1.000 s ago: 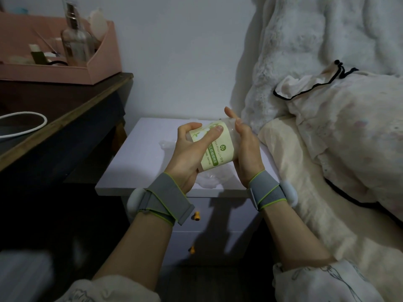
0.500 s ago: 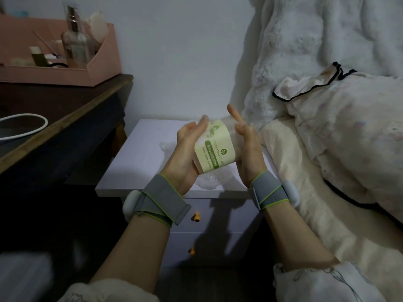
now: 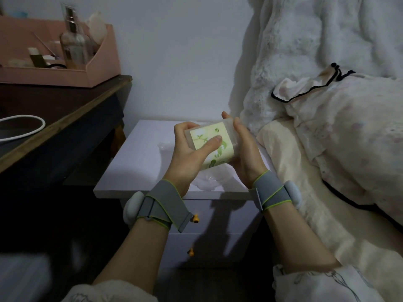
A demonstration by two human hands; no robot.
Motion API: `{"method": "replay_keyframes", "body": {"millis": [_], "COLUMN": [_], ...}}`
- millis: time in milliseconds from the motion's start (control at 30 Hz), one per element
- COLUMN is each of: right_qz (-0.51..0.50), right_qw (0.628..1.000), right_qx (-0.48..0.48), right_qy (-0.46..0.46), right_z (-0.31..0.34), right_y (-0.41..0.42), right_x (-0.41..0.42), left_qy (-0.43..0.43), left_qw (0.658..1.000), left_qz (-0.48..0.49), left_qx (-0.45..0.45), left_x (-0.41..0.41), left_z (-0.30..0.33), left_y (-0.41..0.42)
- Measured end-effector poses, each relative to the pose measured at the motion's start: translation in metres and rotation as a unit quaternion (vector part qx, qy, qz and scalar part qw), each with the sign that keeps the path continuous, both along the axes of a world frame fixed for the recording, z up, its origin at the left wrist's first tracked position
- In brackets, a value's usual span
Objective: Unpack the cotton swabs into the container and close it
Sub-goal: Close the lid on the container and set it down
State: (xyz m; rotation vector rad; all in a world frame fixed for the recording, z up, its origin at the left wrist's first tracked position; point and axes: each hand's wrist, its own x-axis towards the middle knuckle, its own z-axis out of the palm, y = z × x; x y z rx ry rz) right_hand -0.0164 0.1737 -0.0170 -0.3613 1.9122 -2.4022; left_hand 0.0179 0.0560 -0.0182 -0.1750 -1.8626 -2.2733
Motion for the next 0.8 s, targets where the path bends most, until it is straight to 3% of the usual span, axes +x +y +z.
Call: {"method": "replay_keyframes", "body": {"millis": [333,533,800], "right_qz": [0.015,-0.002,-0.087], "right_qw": [0.997,1.0,0.996], "right_qx": [-0.037,0.016,-0.001], "right_qy": [0.061,0.026,0.031], "right_z": [-0.003,0.002,-0.001], "right_y": [0.001,-0.006,-0.01], "right_x": [0.003,0.004,0.009], "left_qy": [-0.088,-0.071,-0.089], "left_qw": [0.992,0.995,0.994], "left_qz": [-0.005,0.024,0.006], "left_qx": [0.094,0.059,0.067], "left_x": [0.001,0.003,0.004], "left_z": [0.013,0.008,0.007], "left_y": [0.006,0.005,0.007]}}
